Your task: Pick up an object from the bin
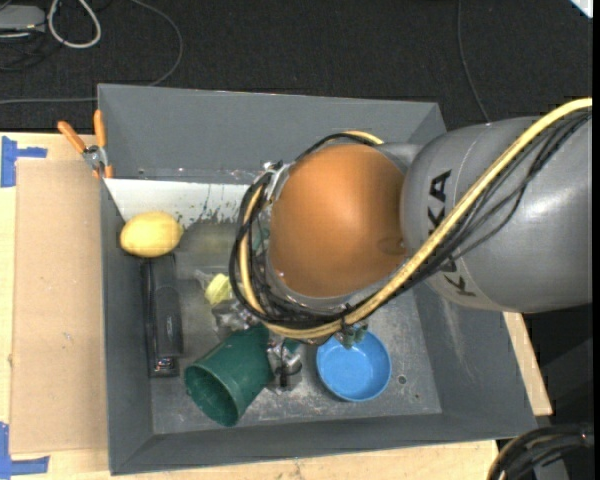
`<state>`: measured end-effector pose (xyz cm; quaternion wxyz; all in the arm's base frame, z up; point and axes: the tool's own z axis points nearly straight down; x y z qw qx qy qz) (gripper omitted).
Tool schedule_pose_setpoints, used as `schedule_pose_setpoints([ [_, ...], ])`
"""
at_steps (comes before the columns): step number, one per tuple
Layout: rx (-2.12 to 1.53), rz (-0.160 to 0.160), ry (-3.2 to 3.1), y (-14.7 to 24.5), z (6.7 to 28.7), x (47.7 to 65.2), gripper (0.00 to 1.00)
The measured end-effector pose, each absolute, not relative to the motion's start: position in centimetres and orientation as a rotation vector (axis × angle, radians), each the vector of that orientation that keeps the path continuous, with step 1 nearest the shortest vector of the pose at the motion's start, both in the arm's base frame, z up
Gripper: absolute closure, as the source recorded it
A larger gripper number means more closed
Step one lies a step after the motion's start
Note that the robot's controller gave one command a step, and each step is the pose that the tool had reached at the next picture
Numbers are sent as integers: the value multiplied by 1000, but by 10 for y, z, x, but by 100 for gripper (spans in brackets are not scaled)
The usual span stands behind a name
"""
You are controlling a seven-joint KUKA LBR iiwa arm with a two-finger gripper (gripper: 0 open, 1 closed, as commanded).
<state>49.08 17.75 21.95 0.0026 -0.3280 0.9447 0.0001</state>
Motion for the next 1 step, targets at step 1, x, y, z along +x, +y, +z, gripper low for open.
schedule_pose_setpoints([
  [1,-950,0,2984,184,208,490,100],
])
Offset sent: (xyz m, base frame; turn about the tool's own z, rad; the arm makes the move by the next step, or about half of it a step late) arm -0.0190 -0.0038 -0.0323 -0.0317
